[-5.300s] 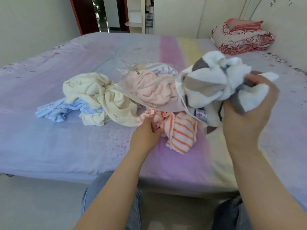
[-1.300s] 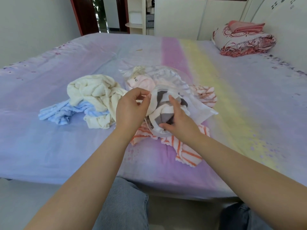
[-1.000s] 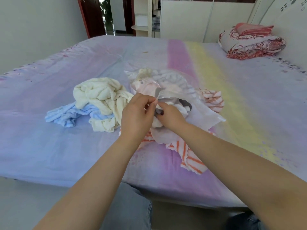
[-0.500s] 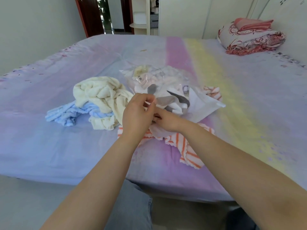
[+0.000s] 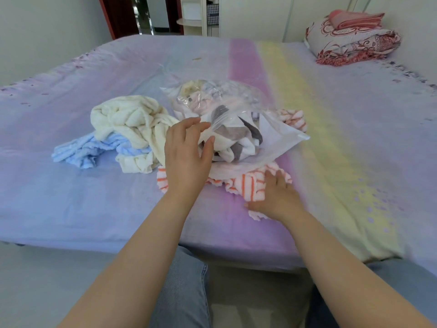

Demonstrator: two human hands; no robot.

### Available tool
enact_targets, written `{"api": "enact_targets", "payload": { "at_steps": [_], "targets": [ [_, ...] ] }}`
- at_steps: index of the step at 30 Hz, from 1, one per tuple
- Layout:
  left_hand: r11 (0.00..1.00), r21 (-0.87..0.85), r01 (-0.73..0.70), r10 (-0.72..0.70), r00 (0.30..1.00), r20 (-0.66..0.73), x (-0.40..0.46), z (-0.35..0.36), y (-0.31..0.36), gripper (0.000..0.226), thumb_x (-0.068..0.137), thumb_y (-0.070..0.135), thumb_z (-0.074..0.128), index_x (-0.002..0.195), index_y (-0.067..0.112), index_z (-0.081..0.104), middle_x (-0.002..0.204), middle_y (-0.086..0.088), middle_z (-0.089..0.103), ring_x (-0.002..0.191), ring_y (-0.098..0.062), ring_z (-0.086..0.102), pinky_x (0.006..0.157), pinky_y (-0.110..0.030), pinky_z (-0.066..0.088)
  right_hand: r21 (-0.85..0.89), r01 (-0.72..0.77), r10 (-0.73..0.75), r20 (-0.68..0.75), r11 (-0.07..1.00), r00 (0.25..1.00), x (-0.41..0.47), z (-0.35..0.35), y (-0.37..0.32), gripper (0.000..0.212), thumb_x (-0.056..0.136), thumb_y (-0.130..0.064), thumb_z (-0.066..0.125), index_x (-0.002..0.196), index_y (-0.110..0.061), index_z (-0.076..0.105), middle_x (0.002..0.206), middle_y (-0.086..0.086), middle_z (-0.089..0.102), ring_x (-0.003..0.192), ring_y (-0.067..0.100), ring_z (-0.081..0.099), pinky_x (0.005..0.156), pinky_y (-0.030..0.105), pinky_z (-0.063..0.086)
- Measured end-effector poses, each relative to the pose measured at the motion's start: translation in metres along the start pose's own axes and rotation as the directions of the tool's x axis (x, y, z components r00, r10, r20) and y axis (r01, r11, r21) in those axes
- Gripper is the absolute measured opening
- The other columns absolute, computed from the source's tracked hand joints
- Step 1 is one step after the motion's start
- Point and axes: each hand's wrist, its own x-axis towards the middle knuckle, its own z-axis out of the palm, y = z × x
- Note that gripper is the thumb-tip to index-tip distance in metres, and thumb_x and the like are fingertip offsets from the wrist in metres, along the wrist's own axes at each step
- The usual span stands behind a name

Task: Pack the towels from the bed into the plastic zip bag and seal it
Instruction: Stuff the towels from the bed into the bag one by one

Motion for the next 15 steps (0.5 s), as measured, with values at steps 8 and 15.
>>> {"api": "enact_targets", "payload": {
  "at_steps": [8, 15],
  "targets": [
    [0.950, -0.096, -0.297, 0.305, 0.948, 0.092, -0.059, 0.006, 0.025, 0.021, 0.090, 0.010, 0.065, 0.111, 0.005, 0.069, 0.116, -0.011, 0.066, 0.105, -0.028, 0.061, 0.088, -0.039, 0.049, 0.740, 0.234, -0.060, -0.254, 0.630, 0.965, -0.048, -0.044, 0.010, 0.018, 0.083, -0.004, 0.056, 0.077, -0.021, 0.058, 0.053, 0.015, 0.064, 0.038, 0.025, 0.055, 0.035, 0.024, 0.037],
    [0.974, -0.176, -0.145, 0.210, 0.873, 0.441, -0.073, 0.022, 0.050, 0.057, 0.095, 0.027, 0.055, 0.148, 0.020, 0.035, 0.135, -0.004, 0.057, 0.109, -0.022, 0.059, 0.083, -0.030, 0.046, 0.934, 0.353, 0.002, -0.354, 0.046, 0.935, -0.069, -0.060, 0.012, 0.036, 0.059, -0.033, 0.082, 0.088, -0.014, 0.073, 0.090, 0.005, 0.073, 0.088, 0.021, 0.071, 0.083, 0.041, 0.058]
  ]
}}
